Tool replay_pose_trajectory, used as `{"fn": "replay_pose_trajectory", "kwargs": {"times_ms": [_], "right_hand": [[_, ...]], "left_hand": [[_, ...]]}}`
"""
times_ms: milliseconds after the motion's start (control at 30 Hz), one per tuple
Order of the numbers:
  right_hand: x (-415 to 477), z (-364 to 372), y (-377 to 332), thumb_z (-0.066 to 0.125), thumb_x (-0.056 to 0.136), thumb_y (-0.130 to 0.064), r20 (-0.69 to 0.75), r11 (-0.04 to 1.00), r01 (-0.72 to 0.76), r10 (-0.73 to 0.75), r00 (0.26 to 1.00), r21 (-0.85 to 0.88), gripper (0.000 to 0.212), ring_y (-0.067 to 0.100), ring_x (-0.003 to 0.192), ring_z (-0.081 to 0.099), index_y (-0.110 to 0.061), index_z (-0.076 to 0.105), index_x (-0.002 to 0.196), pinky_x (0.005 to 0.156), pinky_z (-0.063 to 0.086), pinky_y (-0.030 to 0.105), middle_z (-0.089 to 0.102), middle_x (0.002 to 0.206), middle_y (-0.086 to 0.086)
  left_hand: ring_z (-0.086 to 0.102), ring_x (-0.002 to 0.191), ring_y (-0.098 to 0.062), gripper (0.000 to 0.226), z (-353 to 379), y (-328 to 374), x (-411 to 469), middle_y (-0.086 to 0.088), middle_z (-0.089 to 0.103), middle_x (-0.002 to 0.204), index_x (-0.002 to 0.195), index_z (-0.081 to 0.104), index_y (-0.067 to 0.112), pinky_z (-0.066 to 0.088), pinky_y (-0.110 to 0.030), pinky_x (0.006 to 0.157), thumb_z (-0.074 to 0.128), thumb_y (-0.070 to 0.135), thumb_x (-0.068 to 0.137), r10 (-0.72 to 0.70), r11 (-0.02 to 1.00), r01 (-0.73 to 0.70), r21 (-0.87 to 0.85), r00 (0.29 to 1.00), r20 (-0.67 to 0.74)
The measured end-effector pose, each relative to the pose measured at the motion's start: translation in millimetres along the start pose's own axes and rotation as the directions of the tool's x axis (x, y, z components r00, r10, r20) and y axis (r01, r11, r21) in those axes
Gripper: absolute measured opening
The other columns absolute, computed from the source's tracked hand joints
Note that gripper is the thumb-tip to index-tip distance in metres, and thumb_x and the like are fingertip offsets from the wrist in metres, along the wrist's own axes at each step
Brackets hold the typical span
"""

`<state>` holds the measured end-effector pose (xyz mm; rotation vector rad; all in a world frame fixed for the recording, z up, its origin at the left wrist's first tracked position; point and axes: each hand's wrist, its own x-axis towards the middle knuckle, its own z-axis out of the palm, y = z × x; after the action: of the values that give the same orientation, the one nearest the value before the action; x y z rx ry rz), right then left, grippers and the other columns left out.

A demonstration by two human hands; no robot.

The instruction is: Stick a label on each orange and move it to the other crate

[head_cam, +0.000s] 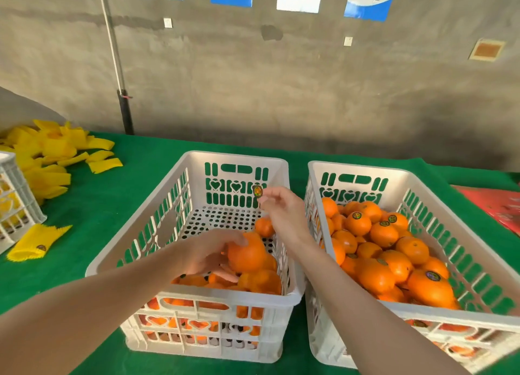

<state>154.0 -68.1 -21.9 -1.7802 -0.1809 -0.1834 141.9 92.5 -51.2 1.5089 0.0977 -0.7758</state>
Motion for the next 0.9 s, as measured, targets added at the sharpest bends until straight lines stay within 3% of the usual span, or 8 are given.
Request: {"fn": "replay_pose_trajectory", "kwargs": {"times_ms": [133,233,433,633,733,900], "right_hand": [[-20,-22,-14,0.061,0.091,-0.020,0.009,0.983,-0.083,0.083,0.997,0.167,0.005,0.015,0.100,0.062,-0.019,0.065,0.089,0.089,0.052,0.033,0.067,0.098,-0.002],[-40,-37,-22,0.062,0.090,-0.021,0.044,0.968,-0.097,0.089,0.995,0.229,0.008,0.015,0.101,0.063,-0.018,0.068,0.086,0.089,0.052,0.034,0.069,0.097,-0.001],[-79,-61,-30,0.062,0.090,-0.017,0.090,0.983,-0.048,0.032,0.995,0.177,0.011,0.014,0.102,0.064,-0.013,0.070,0.095,0.089,0.052,0.028,0.070,0.104,0.002],[-103,-86,-31,0.063,0.087,-0.005,0.060,0.987,0.159,-0.159,0.985,-0.004,0.020,-0.009,0.093,0.055,-0.019,0.065,0.073,0.072,0.043,0.005,0.060,0.104,-0.002],[-109,-94,-28,0.065,0.086,-0.004,0.022,0.971,0.215,-0.213,0.977,-0.101,0.026,-0.006,0.096,0.053,-0.025,0.062,0.070,0.073,0.042,0.004,0.058,0.103,-0.005],[-116,-108,-19,0.068,0.083,-0.008,-0.041,0.955,0.247,-0.257,0.966,-0.164,0.020,-0.002,0.095,0.054,-0.023,0.061,0.072,0.074,0.046,0.012,0.058,0.098,-0.007]], "left_hand": [[0.067,0.092,-0.041,0.064,12,7,-17,-0.024,0.053,0.124,0.124,0.051,0.013,0.058,-0.043,0.069,0.076,0.020,0.065,0.156,0.913,-0.151,-0.378,0.988,-0.019],[0.067,0.087,-0.040,0.062,32,9,-29,-0.024,0.052,0.124,0.123,0.052,0.015,0.057,-0.035,0.058,0.077,0.022,0.067,0.218,0.865,-0.219,-0.451,0.974,-0.054],[0.066,0.072,-0.028,0.057,77,9,-43,-0.024,0.054,0.121,0.127,0.049,0.015,0.054,-0.025,0.053,0.064,0.035,0.075,0.276,0.839,-0.288,-0.461,0.956,-0.096],[0.059,0.064,-0.022,0.046,115,10,-47,-0.020,0.057,0.101,0.122,0.049,0.014,0.046,-0.024,0.055,0.058,0.035,0.083,0.325,0.837,-0.342,-0.428,0.939,-0.113],[0.058,0.062,-0.022,0.035,131,10,-44,-0.019,0.057,0.099,0.123,0.049,0.015,0.042,-0.026,0.056,0.052,0.033,0.093,0.314,0.840,-0.342,-0.422,0.940,-0.135],[0.060,0.067,-0.024,0.042,150,8,-38,-0.020,0.058,0.105,0.125,0.048,0.014,0.045,-0.025,0.052,0.056,0.033,0.089,0.293,0.840,-0.326,-0.434,0.945,-0.144]]}}
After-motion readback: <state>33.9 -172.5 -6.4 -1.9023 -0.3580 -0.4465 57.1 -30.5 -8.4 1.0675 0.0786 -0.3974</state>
